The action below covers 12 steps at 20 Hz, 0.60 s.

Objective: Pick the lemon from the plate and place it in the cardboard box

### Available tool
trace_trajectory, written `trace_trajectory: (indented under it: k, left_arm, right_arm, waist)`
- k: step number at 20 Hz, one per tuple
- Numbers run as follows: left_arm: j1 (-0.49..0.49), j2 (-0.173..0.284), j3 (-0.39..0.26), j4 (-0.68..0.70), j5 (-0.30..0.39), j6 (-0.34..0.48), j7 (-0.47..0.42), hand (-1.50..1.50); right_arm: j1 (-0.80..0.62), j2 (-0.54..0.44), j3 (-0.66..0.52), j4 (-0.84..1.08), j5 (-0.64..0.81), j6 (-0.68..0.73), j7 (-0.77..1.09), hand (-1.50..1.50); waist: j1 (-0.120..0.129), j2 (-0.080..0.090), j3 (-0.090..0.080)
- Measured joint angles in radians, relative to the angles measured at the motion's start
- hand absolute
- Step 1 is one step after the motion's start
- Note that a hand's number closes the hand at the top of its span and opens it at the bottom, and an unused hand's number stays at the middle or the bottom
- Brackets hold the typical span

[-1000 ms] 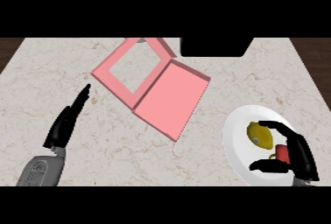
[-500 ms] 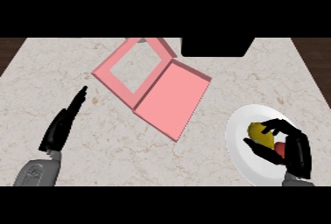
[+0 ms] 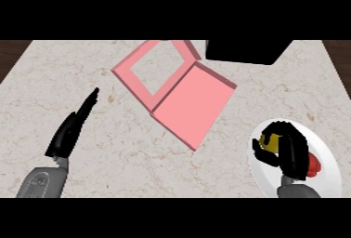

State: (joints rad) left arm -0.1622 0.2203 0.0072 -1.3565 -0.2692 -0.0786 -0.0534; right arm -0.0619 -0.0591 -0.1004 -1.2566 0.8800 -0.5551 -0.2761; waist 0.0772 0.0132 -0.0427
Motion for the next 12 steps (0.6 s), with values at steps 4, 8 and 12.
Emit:
trace_trajectory:
  k: [4, 8, 12]
  left_arm:
    - [-0.018, -0.005, -0.02, -0.002, -0.006, -0.011, -0.001, 0.0]
    - [-0.03, -0.015, -0.037, 0.0, -0.01, -0.02, 0.006, 0.0]
    - [-0.038, -0.019, -0.044, 0.008, -0.015, -0.022, 0.014, 0.0]
  right_arm:
    - [-0.034, -0.009, 0.041, -0.007, 0.14, 0.035, 0.133, 1.5]
    - [-0.107, 0.021, 0.085, 0.007, 0.256, 0.065, 0.296, 1.5]
    - [-0.204, 0.044, 0.114, 0.015, 0.372, 0.097, 0.485, 1.5]
  waist:
    - [0.033, 0.005, -0.013]
    - [0.06, 0.007, 0.001]
    - [0.067, -0.001, 0.011]
